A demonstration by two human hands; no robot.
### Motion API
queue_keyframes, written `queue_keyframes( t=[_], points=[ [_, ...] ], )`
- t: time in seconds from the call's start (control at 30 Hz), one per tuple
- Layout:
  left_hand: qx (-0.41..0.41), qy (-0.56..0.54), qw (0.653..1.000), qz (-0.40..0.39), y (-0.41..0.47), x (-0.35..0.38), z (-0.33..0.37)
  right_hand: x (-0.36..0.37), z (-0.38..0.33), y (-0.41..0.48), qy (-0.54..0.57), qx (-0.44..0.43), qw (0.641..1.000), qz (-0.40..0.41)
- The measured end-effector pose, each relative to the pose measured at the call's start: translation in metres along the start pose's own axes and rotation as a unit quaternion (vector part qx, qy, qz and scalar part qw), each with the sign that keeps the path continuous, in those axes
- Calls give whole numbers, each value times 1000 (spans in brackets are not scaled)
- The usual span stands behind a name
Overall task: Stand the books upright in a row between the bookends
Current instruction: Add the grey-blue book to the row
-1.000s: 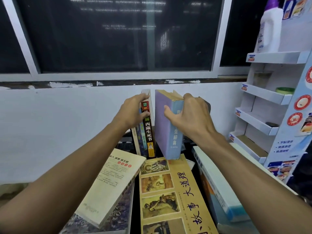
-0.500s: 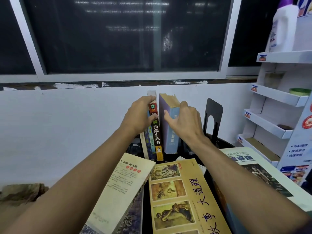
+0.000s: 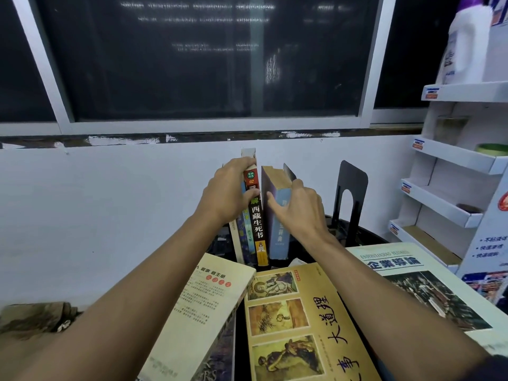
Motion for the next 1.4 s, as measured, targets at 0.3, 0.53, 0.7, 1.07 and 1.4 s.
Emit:
queue_keyframes(
  t=[0.3, 0.53, 0.7, 1.07, 1.4],
  points=[
    [-13, -3, 1000, -3, -2, -4, 1, 2, 7, -8, 12, -6, 998, -61],
    [-13, -10, 1000, -10, -3, -3, 3, -2, 24, -17, 112, -74, 977, -169],
    [-14, -4, 1000, -8, -2, -1, 0, 0, 25, -11, 154, -92, 961, -212],
    [-17, 14, 1000, -3, -2, 2, -2, 5, 30, -5, 182, -82, 956, -216],
    [-8, 15, 999, -46, -8, -1, 0, -4, 26, -17, 153, -59, 956, -243]
  ],
)
Point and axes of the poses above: each hand's wrist, its own y-axis towards the middle knuckle, its own x-axis out of the palm, z = x × y, the point moved 3 cm from there along y, towards the middle knuckle, and after that the axes turned 4 degrees about z, right-handed, at the moved point
